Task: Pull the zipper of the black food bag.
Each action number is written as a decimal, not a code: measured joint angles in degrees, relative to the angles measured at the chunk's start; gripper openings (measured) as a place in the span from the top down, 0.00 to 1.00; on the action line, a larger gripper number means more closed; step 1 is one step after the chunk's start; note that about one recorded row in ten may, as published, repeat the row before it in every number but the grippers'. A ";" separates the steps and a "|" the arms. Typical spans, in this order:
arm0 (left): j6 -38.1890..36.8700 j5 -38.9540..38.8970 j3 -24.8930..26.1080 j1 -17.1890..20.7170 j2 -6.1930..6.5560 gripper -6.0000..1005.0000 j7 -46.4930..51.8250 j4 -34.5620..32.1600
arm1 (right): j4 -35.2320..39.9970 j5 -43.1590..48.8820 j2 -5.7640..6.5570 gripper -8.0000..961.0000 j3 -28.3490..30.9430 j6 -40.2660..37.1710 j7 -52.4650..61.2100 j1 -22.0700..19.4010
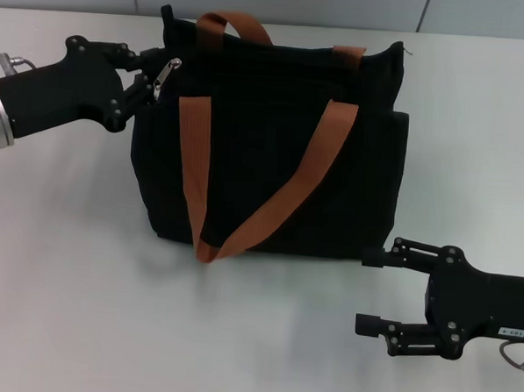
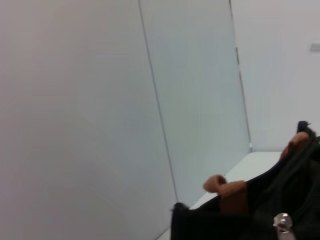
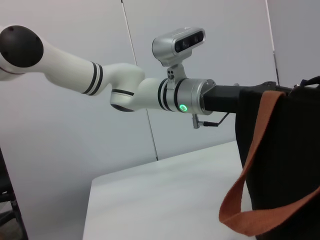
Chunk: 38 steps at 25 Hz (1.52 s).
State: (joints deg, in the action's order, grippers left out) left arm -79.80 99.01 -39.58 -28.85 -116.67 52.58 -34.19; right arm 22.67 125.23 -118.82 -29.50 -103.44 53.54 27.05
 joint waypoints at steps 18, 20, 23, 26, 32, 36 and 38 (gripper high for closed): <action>-5.41 -6.51 0.49 3.24 -1.42 0.97 -6.94 -0.46 | 1.98 -17.96 0.23 0.16 0.35 -12.06 26.63 7.36; -5.50 -6.59 0.48 3.27 -1.44 0.97 -7.06 -0.47 | 2.12 -18.05 0.27 0.16 0.24 -11.67 27.98 8.58; -5.62 -6.65 0.48 3.27 -1.45 0.97 -7.13 -0.63 | 3.05 -18.12 0.36 0.16 -0.16 -8.11 34.28 13.60; -5.61 -6.71 0.50 3.04 -1.45 0.97 -7.16 -0.65 | 4.82 -17.88 0.13 0.16 -0.72 -2.91 40.63 17.05; -5.49 -6.94 0.48 2.71 -1.46 0.97 -7.18 -0.62 | 7.54 -17.78 -0.03 0.18 -7.59 7.11 49.45 21.85; -5.60 -7.59 0.46 2.61 -1.47 0.97 -7.08 -0.57 | 7.95 -17.83 -0.07 0.19 -10.91 10.09 51.54 24.17; -5.64 -7.65 0.46 2.60 -1.51 0.96 -6.93 -0.64 | 8.01 -17.84 -0.10 0.19 -11.73 10.66 51.97 24.67</action>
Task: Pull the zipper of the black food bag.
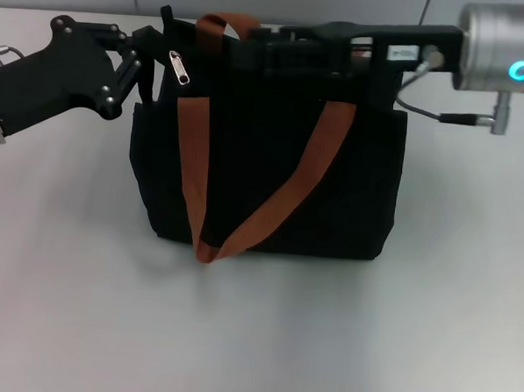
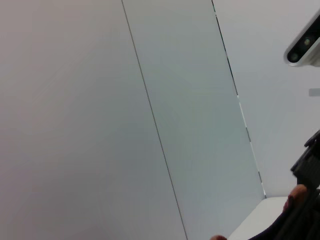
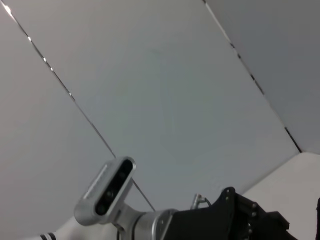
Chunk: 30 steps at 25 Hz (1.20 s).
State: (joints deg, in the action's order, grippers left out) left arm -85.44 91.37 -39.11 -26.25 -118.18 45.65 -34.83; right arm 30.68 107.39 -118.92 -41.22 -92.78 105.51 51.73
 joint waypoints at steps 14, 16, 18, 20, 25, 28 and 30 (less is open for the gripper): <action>-2.81 -0.11 0.00 -0.11 -0.12 0.96 -0.07 0.24 | 0.18 -0.17 -0.47 0.43 -9.04 8.51 4.14 3.20; -2.92 -0.11 0.00 -0.12 -0.12 0.96 -0.07 0.25 | 0.18 -0.18 -0.49 0.47 -9.50 8.98 4.14 3.33; -2.95 -0.17 0.00 -0.19 -0.14 0.96 -0.07 0.33 | 0.19 -0.18 -0.51 0.52 -10.20 9.58 4.15 3.58; -2.99 -0.47 -0.07 -0.26 -0.19 0.96 -0.06 0.43 | 0.23 -0.18 -0.51 0.56 -11.04 10.18 4.16 3.84; -3.15 -0.75 -0.27 -0.40 -0.21 0.96 0.11 0.46 | 0.33 -0.18 -0.57 0.57 -12.67 11.97 4.17 4.15; -3.99 -0.76 -0.35 -0.69 -0.23 0.96 0.20 0.54 | 0.44 -0.18 -0.64 0.58 -13.81 13.21 4.18 4.57; -4.11 -0.76 -0.40 -0.80 -0.25 0.95 0.21 0.55 | 0.45 -0.18 -0.66 0.58 -14.09 13.45 4.18 4.68</action>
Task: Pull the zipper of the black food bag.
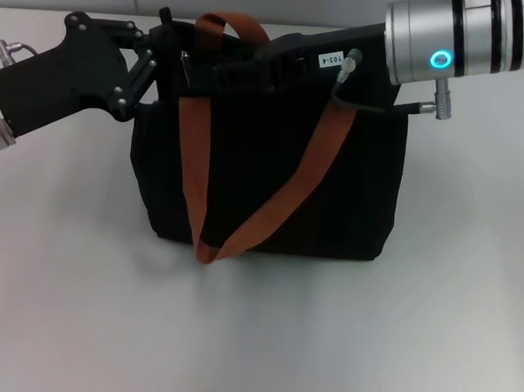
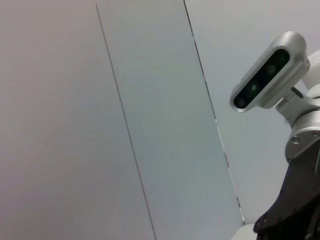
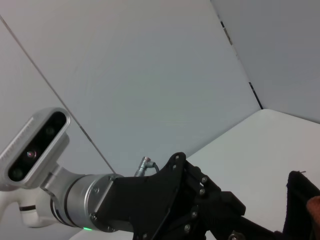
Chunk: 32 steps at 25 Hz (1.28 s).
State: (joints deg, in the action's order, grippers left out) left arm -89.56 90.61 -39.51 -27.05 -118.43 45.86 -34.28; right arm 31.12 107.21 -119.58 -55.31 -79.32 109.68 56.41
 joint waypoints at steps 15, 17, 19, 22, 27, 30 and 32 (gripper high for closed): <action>1.18 0.00 0.40 -2.28 -0.09 0.95 0.84 1.59 | 0.19 -3.38 -0.34 0.62 -6.12 4.07 0.00 1.31; 1.66 0.00 0.41 -2.30 -0.08 0.95 0.84 1.59 | 0.36 -3.50 -0.34 0.63 -6.96 4.93 0.01 1.34; 1.74 -0.08 0.40 -2.29 -0.07 0.95 0.84 1.59 | 0.40 -3.59 -0.34 0.63 -7.29 5.16 0.01 1.35; 1.72 -0.47 0.40 -2.00 0.00 0.95 0.84 1.58 | 0.50 -3.75 -0.32 0.64 -7.80 5.43 0.01 1.23; 1.40 -1.02 0.40 -1.62 0.03 0.95 0.83 1.59 | 1.95 -3.75 -0.24 0.70 -7.89 5.44 0.01 0.24; 1.30 -1.15 0.40 -1.52 0.05 0.95 0.82 1.58 | 2.04 -3.75 -0.22 0.79 -7.89 5.43 0.00 0.17; 1.17 -1.17 0.37 -1.45 0.05 0.94 0.81 1.58 | 2.06 -3.75 -0.21 0.83 -7.89 5.45 -0.02 0.16</action>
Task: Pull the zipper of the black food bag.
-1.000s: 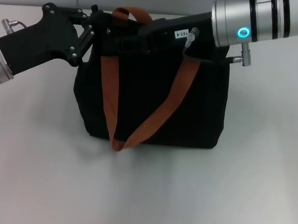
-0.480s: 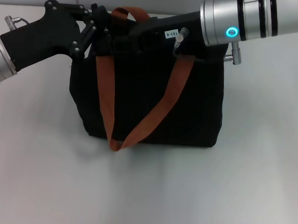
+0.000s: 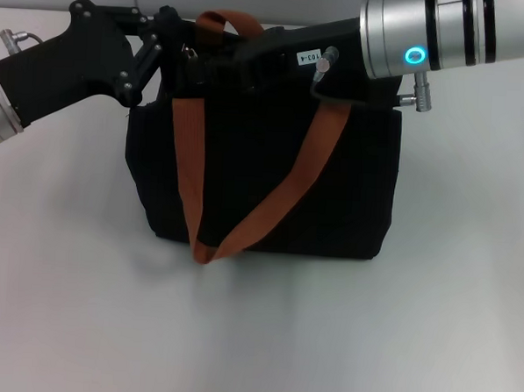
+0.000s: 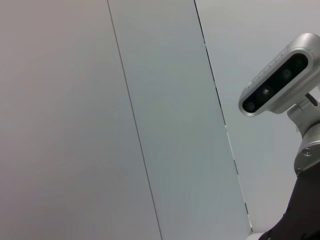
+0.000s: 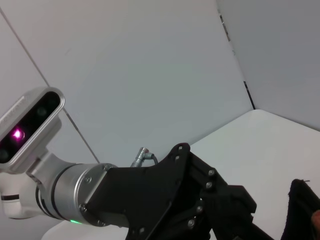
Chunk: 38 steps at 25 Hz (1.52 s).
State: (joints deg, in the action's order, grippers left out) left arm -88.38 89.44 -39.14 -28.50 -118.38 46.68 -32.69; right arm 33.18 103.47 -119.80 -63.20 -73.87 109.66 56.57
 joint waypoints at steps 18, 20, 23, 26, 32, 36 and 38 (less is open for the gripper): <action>-0.86 -0.16 0.03 0.56 -0.08 0.94 0.00 0.09 | 3.35 0.44 0.17 0.99 -0.49 1.73 3.62 -2.61; -0.90 -0.61 0.03 0.79 -0.06 0.94 0.04 0.10 | 6.80 0.45 0.18 0.99 -2.76 2.90 6.76 -4.71; -0.91 -1.07 0.03 0.96 -0.04 0.94 0.04 0.09 | 10.24 0.51 0.27 0.99 -5.92 4.40 9.56 -6.78; -0.94 -1.61 0.03 1.16 0.03 0.94 0.06 0.09 | 15.18 1.73 0.33 0.99 -9.15 5.77 13.26 -9.48; -0.74 -1.71 0.03 1.21 0.07 0.93 0.08 0.09 | 23.06 4.26 0.25 0.99 -10.43 6.11 18.16 -14.28; -0.70 -1.76 0.04 1.27 0.08 0.93 0.08 0.09 | 27.31 5.00 0.32 0.99 -10.45 5.87 20.37 -17.57; -0.69 -1.76 0.03 1.31 0.09 0.93 0.08 0.09 | 29.47 6.30 0.31 0.99 -10.45 5.67 21.86 -19.02</action>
State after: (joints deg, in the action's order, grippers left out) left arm -89.07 87.68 -39.11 -27.19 -118.29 46.76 -32.61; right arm 62.65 109.76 -119.48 -73.65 -68.20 131.52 37.55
